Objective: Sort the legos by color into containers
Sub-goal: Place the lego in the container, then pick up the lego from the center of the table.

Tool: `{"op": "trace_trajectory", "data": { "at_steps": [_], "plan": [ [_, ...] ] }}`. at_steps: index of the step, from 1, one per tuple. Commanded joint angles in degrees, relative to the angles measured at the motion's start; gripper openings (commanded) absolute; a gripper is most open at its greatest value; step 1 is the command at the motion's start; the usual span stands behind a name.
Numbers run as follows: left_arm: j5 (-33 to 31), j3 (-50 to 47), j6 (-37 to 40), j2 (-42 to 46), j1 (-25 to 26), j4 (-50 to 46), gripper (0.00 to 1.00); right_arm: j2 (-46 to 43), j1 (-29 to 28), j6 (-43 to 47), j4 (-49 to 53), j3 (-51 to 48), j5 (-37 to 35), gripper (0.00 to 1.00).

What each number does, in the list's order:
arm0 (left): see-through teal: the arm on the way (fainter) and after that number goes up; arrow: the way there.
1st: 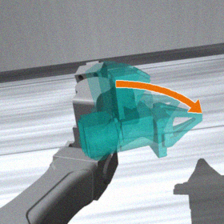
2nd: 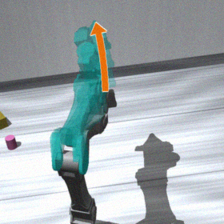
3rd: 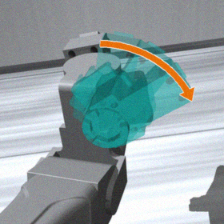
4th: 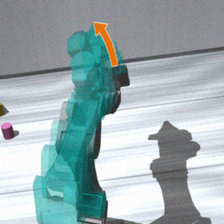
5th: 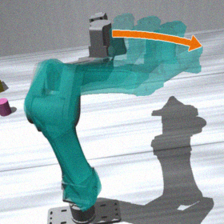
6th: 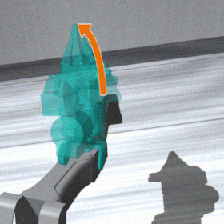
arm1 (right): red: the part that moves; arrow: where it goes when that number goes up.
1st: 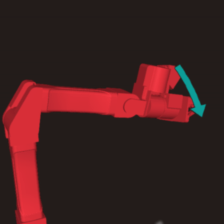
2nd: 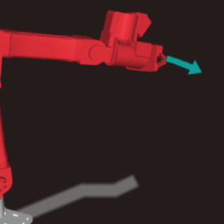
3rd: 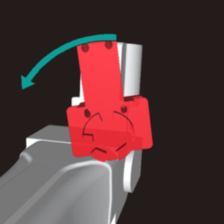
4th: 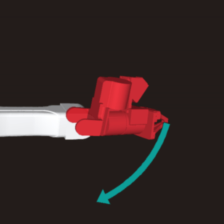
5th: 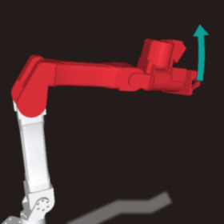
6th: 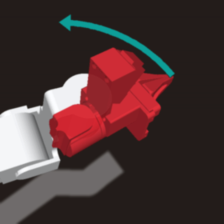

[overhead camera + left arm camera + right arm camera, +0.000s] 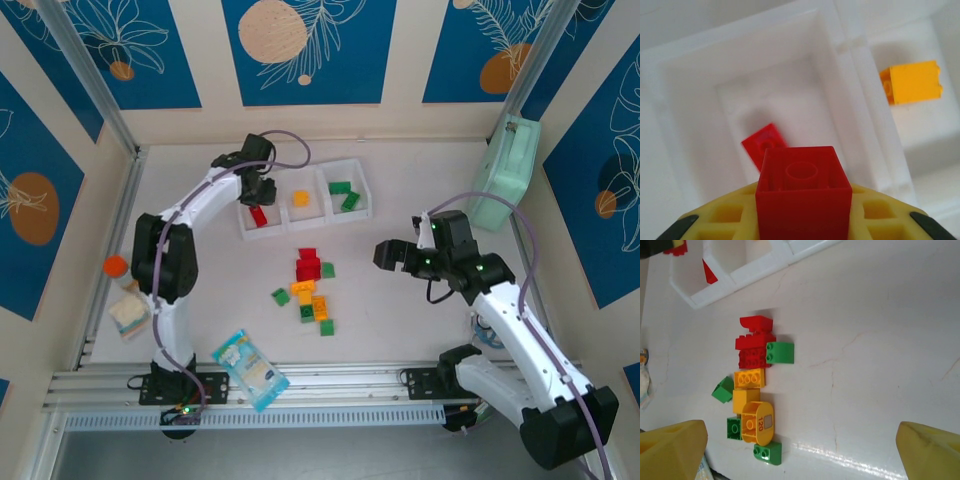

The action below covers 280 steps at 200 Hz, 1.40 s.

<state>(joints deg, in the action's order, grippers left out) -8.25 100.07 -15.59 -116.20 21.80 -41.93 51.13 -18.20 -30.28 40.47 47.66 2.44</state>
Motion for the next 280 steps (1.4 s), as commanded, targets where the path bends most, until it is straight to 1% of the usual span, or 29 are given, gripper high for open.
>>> {"op": "trace_trajectory", "data": {
  "at_steps": [1, 20, 35, 50, 60, 73, 87, 113, 131, 145, 156, 186, 213, 244, 275, 280],
  "plan": [
    [-1.4, 6.5, -0.9, -4.6, -0.7, -4.1, 0.31, -3.1, 0.1, -1.1, 4.3, -1.3, 2.1, 0.98],
    [-1.4, 9.1, -1.6, -7.1, -1.2, -4.6, 0.34, -4.5, 0.1, -1.1, 5.5, -1.4, 2.6, 0.98],
    [-1.6, 9.3, -2.3, -7.4, -1.4, -4.3, 0.42, -5.0, 0.1, -1.1, 6.2, -1.4, 2.6, 0.98],
    [-1.6, 8.5, -2.8, -6.7, -1.6, -3.5, 0.47, -5.0, 0.1, -1.4, 6.0, -1.4, 2.7, 0.98],
    [-3.3, 7.4, -3.3, -5.7, -1.6, -3.0, 0.52, -4.8, 0.1, -1.7, 5.8, -1.5, 2.7, 0.98],
    [-5.1, 5.5, -3.7, -3.8, -1.6, -2.6, 0.62, -4.4, 0.1, -2.1, 5.4, -1.4, 3.0, 0.98],
    [-5.1, 2.3, -3.2, -1.0, -1.6, -1.8, 0.68, -4.0, 0.1, -2.5, 4.9, -1.5, 3.3, 0.98],
    [0.3, -6.0, -1.1, 6.4, -1.3, 1.9, 0.79, -2.5, 0.0, -3.3, 3.1, -2.2, 3.9, 0.98],
    [2.6, -11.5, -0.5, 11.7, -0.1, 3.1, 0.86, -1.1, -0.1, -3.5, 2.1, -2.5, 4.3, 0.98],
    [2.5, -16.6, -1.2, 15.8, 1.5, 4.7, 0.91, 0.1, -0.3, -3.8, 1.4, -2.5, 4.3, 0.98],
    [1.9, -20.4, -2.6, 18.7, 3.2, 5.7, 1.00, 1.3, -0.5, -3.7, 1.1, -2.4, 4.2, 0.98],
    [0.8, -28.0, -6.8, 23.2, 9.2, 8.1, 0.99, 4.1, -1.1, -3.1, 1.0, -1.1, 3.3, 0.98],
    [1.7, -31.0, -11.5, 23.2, 13.6, 10.1, 0.99, 5.2, -1.4, -2.7, 0.8, -0.2, 3.1, 0.98],
    [-0.5, -29.8, -15.5, 19.2, 16.5, 10.2, 0.99, 5.1, -1.5, -2.0, 1.3, -0.2, 2.8, 0.99],
    [0.8, -26.7, -16.6, 13.3, 18.1, 11.0, 1.00, 4.6, -1.6, -1.5, 3.0, -1.0, 0.6, 0.99],
    [1.4, -26.2, -16.6, 12.5, 18.2, 11.2, 0.99, 4.5, -1.5, -1.3, 3.4, -1.0, 0.1, 0.99]
  ]
}}
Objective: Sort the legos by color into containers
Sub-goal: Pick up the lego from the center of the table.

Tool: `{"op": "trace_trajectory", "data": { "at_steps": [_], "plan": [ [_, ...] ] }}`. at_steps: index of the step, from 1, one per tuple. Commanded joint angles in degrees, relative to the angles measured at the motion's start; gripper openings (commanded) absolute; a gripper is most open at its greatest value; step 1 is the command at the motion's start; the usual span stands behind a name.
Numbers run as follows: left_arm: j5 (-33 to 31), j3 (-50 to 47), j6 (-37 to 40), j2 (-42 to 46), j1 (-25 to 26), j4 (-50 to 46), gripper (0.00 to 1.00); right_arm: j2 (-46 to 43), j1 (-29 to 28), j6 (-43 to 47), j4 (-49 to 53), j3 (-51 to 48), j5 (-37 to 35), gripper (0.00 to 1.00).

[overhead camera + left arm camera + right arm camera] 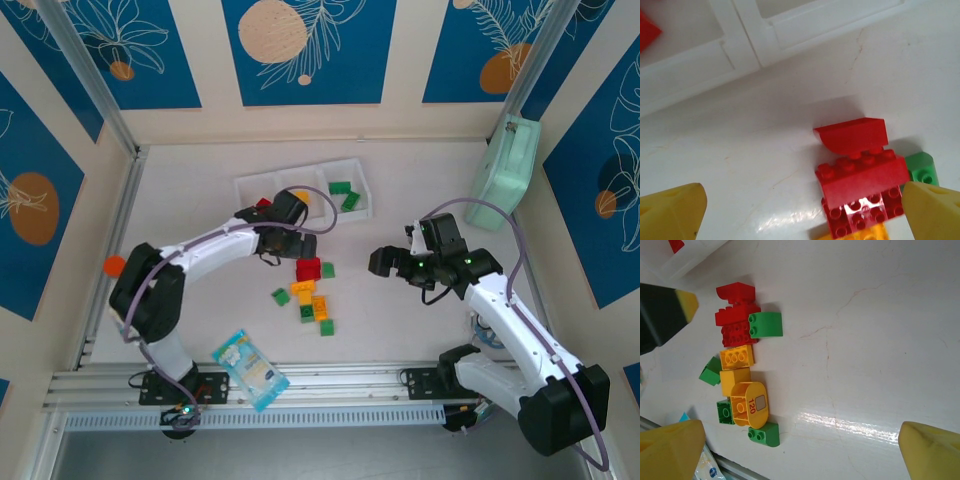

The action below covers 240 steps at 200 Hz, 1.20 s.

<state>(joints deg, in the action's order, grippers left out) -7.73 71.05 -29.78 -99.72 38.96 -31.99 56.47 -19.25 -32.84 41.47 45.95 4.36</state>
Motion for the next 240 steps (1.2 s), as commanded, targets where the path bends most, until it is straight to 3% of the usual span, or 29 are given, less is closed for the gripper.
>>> {"op": "trace_trajectory", "data": {
  "at_steps": [1, 102, 179, 211, 240],
  "plan": [
    [1.0, 2.9, -2.4, -4.2, 1.1, 1.3, 0.98, -0.8, -0.4, 1.3, 2.5, 0.6, -1.9, 0.99],
    [2.1, 14.0, -2.7, -15.9, 1.7, -3.9, 0.76, -0.8, 1.7, 2.6, 1.1, -1.4, 0.7, 0.99],
    [2.4, 14.3, -3.6, -17.2, 1.8, -5.3, 0.71, -1.6, 2.4, 2.6, 0.4, -2.1, 2.1, 0.99],
    [4.5, 15.0, -2.1, -19.2, 1.7, -6.1, 0.61, -1.5, 2.7, 2.7, 0.4, -2.3, 2.6, 0.99],
    [4.2, 15.6, -1.4, -20.1, 1.6, -6.8, 0.59, -2.2, 2.6, 2.8, 0.6, -2.4, 2.4, 0.99]
  ]
}}
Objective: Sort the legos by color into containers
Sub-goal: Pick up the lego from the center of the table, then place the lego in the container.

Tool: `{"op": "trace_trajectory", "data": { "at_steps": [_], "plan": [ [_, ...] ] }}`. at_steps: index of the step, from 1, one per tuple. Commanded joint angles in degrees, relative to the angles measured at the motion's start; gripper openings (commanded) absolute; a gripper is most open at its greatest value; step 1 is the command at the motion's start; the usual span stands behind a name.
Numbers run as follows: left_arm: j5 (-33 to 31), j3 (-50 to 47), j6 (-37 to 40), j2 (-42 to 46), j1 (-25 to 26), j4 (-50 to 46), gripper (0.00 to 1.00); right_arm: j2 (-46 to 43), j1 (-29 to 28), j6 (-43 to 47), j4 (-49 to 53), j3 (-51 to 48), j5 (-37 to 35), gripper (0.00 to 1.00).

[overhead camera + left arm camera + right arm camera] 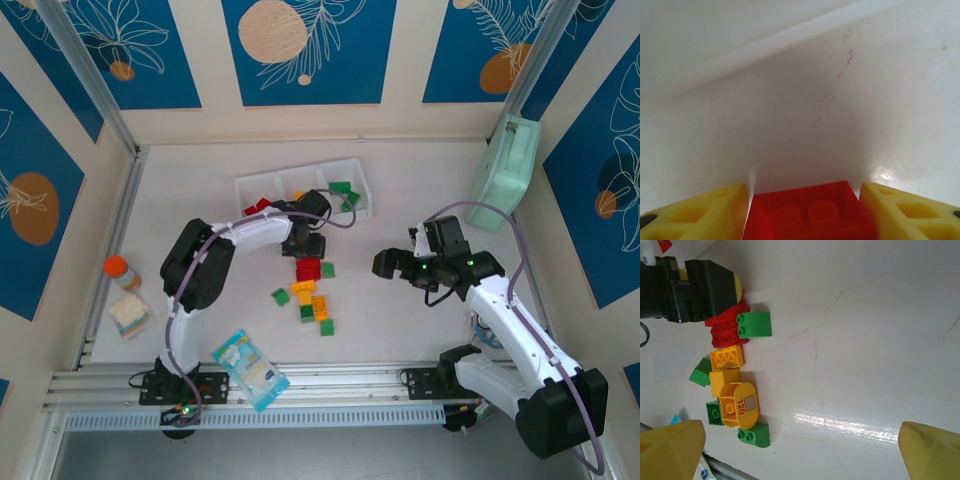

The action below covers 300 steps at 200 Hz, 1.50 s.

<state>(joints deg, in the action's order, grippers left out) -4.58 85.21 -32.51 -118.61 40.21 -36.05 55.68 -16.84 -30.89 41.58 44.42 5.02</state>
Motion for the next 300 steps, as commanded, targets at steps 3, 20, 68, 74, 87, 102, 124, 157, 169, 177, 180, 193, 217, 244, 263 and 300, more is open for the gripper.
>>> {"op": "trace_trajectory", "data": {
  "at_steps": [3, 20, 68, 74, 87, 102, 124, 157, 169, 177, 180, 193, 217, 244, 263, 300],
  "plan": [
    [0.9, 1.5, 1.4, -1.3, 0.4, -2.8, 0.59, -1.5, 0.2, 0.8, 0.5, -0.9, 1.8, 0.99],
    [0.4, 1.7, 2.0, -1.1, 0.3, -2.7, 0.52, -1.7, 0.3, 0.8, 0.6, -0.8, 1.7, 0.99],
    [-1.1, -0.8, 7.0, 1.8, 0.3, -0.8, 0.44, -2.2, 0.1, 0.9, 0.6, -1.2, 1.5, 0.99],
    [-1.2, -1.4, 7.3, 2.6, 0.3, -0.2, 0.43, -2.2, 0.1, 0.9, 0.6, -1.1, 1.5, 0.99],
    [-1.9, -2.7, 7.6, 4.5, 0.3, 0.6, 0.41, -2.2, 0.2, 1.0, 0.4, -1.2, 1.5, 0.99],
    [-3.9, -4.3, 7.9, 7.3, 0.2, 1.3, 0.38, -1.7, 0.2, 1.1, 0.2, -1.2, 1.6, 0.99],
    [-6.8, -6.4, 8.0, 12.1, 0.1, 1.5, 0.35, -1.3, 0.1, 1.3, 0.2, -1.2, 1.9, 0.99],
    [-12.0, -7.9, 8.4, 18.8, -1.1, -0.2, 0.33, -1.3, 0.0, 1.3, -0.1, -1.2, 2.3, 1.00],
    [-12.7, -7.9, 8.9, 20.3, -2.6, -0.8, 0.33, -1.2, -0.1, 1.3, -0.2, -1.3, 2.5, 1.00],
    [-12.7, -7.8, 9.1, 21.0, -4.1, -1.1, 0.33, -1.1, -0.2, 1.4, -0.3, -1.3, 2.6, 0.99],
    [-12.6, -7.7, 9.2, 21.2, -4.7, -1.0, 0.33, -1.1, -0.2, 1.4, -0.3, -1.2, 2.6, 1.00],
    [-11.4, -7.3, 9.9, 21.6, -7.8, -1.0, 0.33, -1.1, -0.3, 1.4, -0.2, -1.2, 2.8, 0.99],
    [-10.0, -4.7, 10.8, 19.8, -13.4, -1.5, 0.32, -1.0, -0.5, 1.4, -0.3, -1.2, 2.9, 1.00],
    [-8.4, -0.6, 12.1, 16.3, -17.1, -0.2, 0.33, -0.8, -0.6, 1.5, -0.3, -1.2, 3.0, 1.00],
    [-8.3, 3.7, 12.5, 12.4, -18.5, -0.1, 0.33, -0.6, -0.7, 1.6, 0.1, -0.9, 2.9, 1.00],
    [-10.6, 11.9, 12.1, 3.9, -20.0, 1.6, 0.33, -0.8, -2.0, 2.0, 1.0, -0.6, 1.7, 0.99]
  ]
}}
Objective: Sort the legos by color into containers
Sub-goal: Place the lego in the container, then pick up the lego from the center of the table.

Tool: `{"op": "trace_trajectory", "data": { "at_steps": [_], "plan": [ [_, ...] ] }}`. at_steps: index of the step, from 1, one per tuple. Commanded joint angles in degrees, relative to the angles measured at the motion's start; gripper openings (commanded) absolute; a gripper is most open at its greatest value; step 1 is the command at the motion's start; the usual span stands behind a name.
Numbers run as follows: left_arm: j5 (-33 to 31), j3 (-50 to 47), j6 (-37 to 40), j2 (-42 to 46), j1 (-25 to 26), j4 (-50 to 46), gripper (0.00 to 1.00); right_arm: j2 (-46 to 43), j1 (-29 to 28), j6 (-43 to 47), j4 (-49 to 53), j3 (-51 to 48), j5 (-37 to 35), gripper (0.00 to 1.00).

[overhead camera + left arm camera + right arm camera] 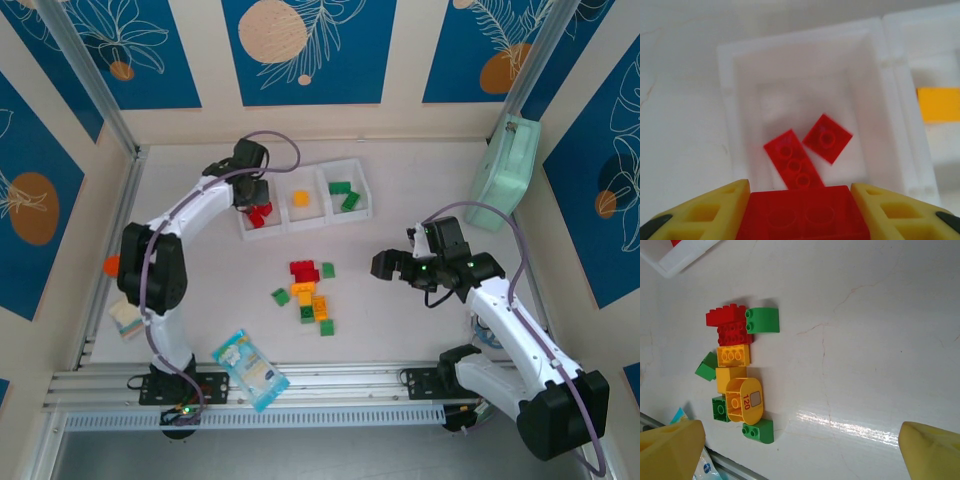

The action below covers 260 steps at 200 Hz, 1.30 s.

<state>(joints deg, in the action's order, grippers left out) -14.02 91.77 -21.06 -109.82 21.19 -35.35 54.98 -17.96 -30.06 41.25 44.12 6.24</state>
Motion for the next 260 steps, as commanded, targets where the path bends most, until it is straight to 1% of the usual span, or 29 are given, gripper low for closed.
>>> {"op": "trace_trajectory", "data": {
  "at_steps": [1, 36, 58, 70, 98, 123, 135, 142, 172, 184, 195, 209, 222, 240, 260],
  "plan": [
    [-1.2, 5.5, 0.7, -5.2, -1.0, 0.9, 0.33, -0.1, -0.9, 1.2, 1.3, -0.3, 0.4, 0.99],
    [-3.4, 12.5, -0.9, -11.6, -1.2, 0.0, 0.33, -0.8, -1.5, 1.2, 1.9, -0.1, -0.5, 0.99],
    [-4.9, 13.2, -2.2, -12.4, -1.2, 0.6, 0.39, -1.8, -2.3, 1.3, 2.1, 0.0, -1.0, 0.99],
    [-5.1, 12.7, -2.8, -12.1, -1.3, 1.5, 0.47, -3.0, -2.6, 1.4, 2.1, 0.0, -2.1, 0.99],
    [-5.4, 9.6, -3.3, -9.3, -1.3, 5.0, 0.57, -5.9, -2.6, 1.1, 1.5, -0.7, -2.2, 0.99],
    [-5.3, 7.0, -2.5, -6.1, -1.4, 7.5, 0.65, -6.0, -2.8, 1.1, 1.7, -0.6, -1.7, 0.99],
    [-4.1, 5.6, -1.7, -4.5, -1.3, 8.6, 0.75, -5.9, -3.1, 1.2, 1.7, -0.5, -1.7, 0.99],
    [-3.3, 4.6, -1.1, -3.4, -1.4, 9.3, 0.77, -5.9, -3.3, 1.2, 1.8, -0.4, -1.9, 0.99],
    [1.3, -2.0, -0.8, 2.9, -1.3, 10.6, 0.85, -6.9, -3.4, 1.1, 1.7, -0.3, -2.2, 0.99],
    [3.4, -6.1, -1.7, 6.2, -1.0, 11.2, 0.91, -7.1, -3.5, 1.1, 1.8, -0.2, -2.0, 0.99],
    [3.6, -11.5, -3.1, 10.0, -0.4, 13.0, 1.00, -7.1, -3.6, 1.1, 1.8, -0.2, -1.9, 0.99],
    [3.8, -20.7, -4.2, 15.9, 1.4, 18.7, 0.99, -6.7, -3.6, 1.0, 1.8, -0.1, -2.3, 0.99],
    [1.9, -27.0, -5.8, 20.2, 3.9, 20.6, 0.99, -6.7, -3.7, 0.7, 1.9, -0.2, -3.7, 0.99],
    [0.0, -32.4, -8.3, 23.8, 7.8, 20.3, 0.99, -6.4, -3.6, 0.6, 1.5, 0.0, -4.0, 0.99],
    [-1.0, -35.6, -12.0, 25.4, 12.6, 18.7, 0.99, -5.4, -3.5, 0.6, 1.4, 0.6, -3.8, 0.99]
  ]
}}
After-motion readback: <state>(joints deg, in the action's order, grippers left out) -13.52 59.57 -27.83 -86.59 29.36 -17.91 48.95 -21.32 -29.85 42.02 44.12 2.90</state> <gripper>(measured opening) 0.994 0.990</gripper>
